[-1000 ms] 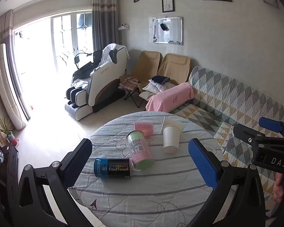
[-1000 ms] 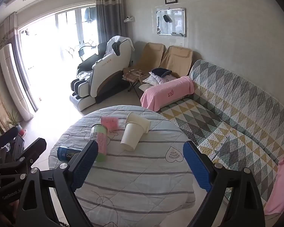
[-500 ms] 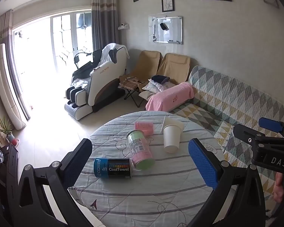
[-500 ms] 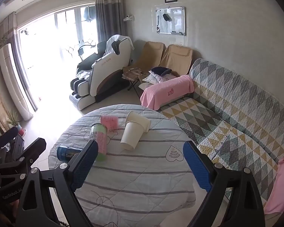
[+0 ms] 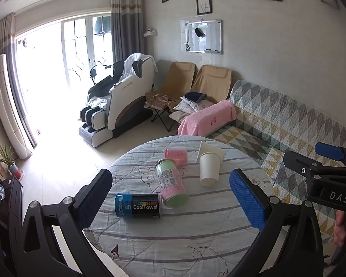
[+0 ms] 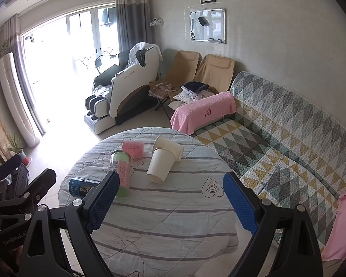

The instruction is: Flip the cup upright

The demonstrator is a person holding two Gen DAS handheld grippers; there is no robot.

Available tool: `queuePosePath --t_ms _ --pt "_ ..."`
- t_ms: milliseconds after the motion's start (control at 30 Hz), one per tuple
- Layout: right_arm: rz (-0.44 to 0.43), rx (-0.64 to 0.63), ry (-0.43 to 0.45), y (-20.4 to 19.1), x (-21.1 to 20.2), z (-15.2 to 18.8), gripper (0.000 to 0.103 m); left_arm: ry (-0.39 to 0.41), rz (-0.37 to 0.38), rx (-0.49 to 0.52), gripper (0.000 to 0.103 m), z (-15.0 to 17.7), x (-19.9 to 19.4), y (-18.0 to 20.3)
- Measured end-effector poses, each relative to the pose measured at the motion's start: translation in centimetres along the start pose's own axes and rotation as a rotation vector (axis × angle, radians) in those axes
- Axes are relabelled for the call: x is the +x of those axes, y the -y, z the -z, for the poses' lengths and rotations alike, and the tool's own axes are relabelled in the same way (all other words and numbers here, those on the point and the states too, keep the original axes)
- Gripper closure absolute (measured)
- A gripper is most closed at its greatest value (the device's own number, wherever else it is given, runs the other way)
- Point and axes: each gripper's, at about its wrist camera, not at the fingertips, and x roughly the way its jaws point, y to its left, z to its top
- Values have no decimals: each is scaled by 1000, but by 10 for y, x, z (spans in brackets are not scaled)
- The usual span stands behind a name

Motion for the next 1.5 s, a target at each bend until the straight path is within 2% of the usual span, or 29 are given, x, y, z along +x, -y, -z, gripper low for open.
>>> queuePosePath --t_ms 1100,1333,1500 --pt "3 -1 0 -1 0 0 11 5 -3 13 0 -3 -2 -1" --pt "-1 2 -14 2 2 1 11 -26 -2 21 0 0 1 -1" --pt "-11 5 -57 3 9 7 11 -75 -5 19 0 8 7 -1"
